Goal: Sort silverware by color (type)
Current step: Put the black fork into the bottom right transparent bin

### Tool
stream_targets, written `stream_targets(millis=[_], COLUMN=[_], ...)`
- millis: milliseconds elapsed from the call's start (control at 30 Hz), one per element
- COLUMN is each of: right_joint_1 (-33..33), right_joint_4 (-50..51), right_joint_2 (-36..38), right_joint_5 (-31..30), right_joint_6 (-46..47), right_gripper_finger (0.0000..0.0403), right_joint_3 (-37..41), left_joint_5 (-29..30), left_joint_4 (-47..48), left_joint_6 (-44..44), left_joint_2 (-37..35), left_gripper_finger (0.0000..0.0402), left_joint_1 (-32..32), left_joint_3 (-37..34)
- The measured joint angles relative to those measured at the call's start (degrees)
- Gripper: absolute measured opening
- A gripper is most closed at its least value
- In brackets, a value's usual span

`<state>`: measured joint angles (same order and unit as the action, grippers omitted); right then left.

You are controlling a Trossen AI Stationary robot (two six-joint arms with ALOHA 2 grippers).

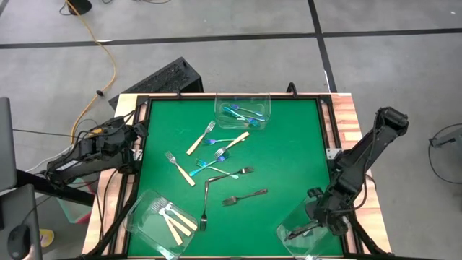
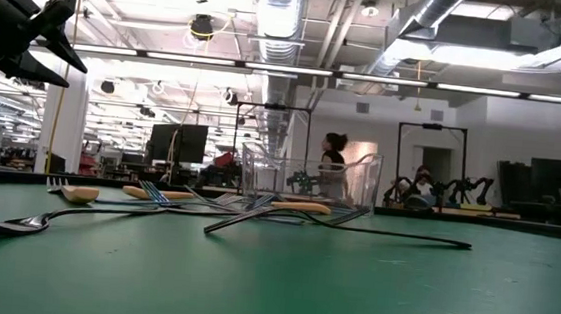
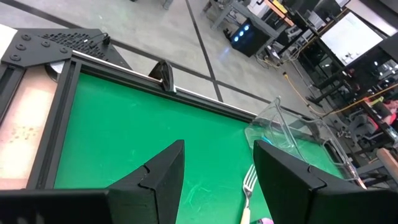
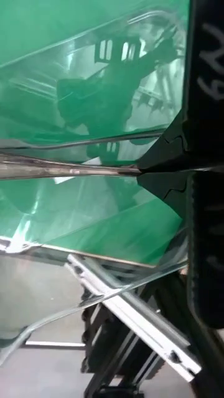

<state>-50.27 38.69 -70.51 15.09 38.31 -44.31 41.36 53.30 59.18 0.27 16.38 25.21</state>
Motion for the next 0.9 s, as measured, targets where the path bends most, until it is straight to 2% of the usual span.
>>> stream_targets(millis=[300, 900], right_joint_1=[0.3, -1.5], right_joint_4=[-1.3, -3.7], right_joint_2=[-4.7, -13.7], right_joint_5=[0.2, 1.5], right_joint_6=[-6.5, -7.5], right_gripper_finger=[0.0006, 0.0005], right_joint_3=[-1.8, -1.9], left_joint_5=[0.0, 0.1], left_joint_4=[0.0, 0.0], left_joint_6=[0.0, 0.0], left_joint_2=[0.0, 0.0], left_gripper_finger=[0.0176, 0.0176], left_joint_1=[0.0, 0.0], left_joint_3=[0.0, 0.0])
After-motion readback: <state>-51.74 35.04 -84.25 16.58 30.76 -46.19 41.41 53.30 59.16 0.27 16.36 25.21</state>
